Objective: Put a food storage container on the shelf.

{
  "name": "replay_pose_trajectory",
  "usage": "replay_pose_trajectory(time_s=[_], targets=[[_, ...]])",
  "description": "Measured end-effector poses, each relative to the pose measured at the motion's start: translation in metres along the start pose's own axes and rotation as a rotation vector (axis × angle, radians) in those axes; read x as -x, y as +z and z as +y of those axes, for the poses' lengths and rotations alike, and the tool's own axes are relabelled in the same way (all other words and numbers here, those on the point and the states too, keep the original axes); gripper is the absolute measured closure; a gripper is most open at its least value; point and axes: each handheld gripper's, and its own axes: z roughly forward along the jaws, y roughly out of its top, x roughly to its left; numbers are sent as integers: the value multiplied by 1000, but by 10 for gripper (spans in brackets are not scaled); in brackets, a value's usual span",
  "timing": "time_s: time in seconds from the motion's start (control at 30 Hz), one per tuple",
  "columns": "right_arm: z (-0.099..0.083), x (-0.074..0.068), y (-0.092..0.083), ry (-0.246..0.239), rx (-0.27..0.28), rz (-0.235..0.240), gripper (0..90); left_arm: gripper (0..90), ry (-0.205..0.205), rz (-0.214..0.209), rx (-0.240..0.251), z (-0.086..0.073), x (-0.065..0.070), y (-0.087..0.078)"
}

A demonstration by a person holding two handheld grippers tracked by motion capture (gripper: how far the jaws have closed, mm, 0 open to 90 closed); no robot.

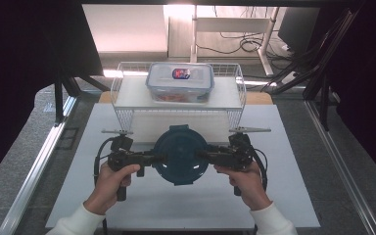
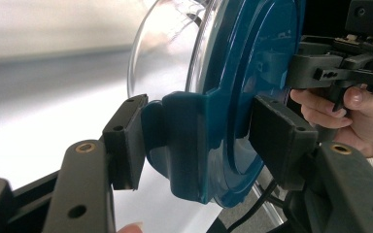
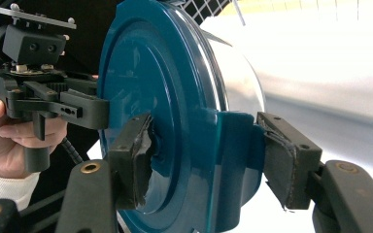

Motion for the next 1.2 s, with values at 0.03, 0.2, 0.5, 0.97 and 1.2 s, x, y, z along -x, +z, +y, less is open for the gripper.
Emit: replay_pose_trajectory(time_s=[0.03, 0.2, 0.5, 0.97, 1.2], targets=[[3, -1, -1, -5, 3, -1, 401, 405, 3, 0, 2, 3, 1, -1], [17, -4, -3, -14, 15, 3, 401, 405, 4, 2, 14, 15, 6, -6], [37, -10, -7, -35, 32, -1, 400, 404, 24, -5, 25, 33, 10, -14], [66, -21, -10, -55, 54, -5, 400, 405, 45, -4, 47, 60, 17, -28], [83, -29, -11, -62, 62, -2, 401, 405, 62, 2, 54, 76, 24, -39]])
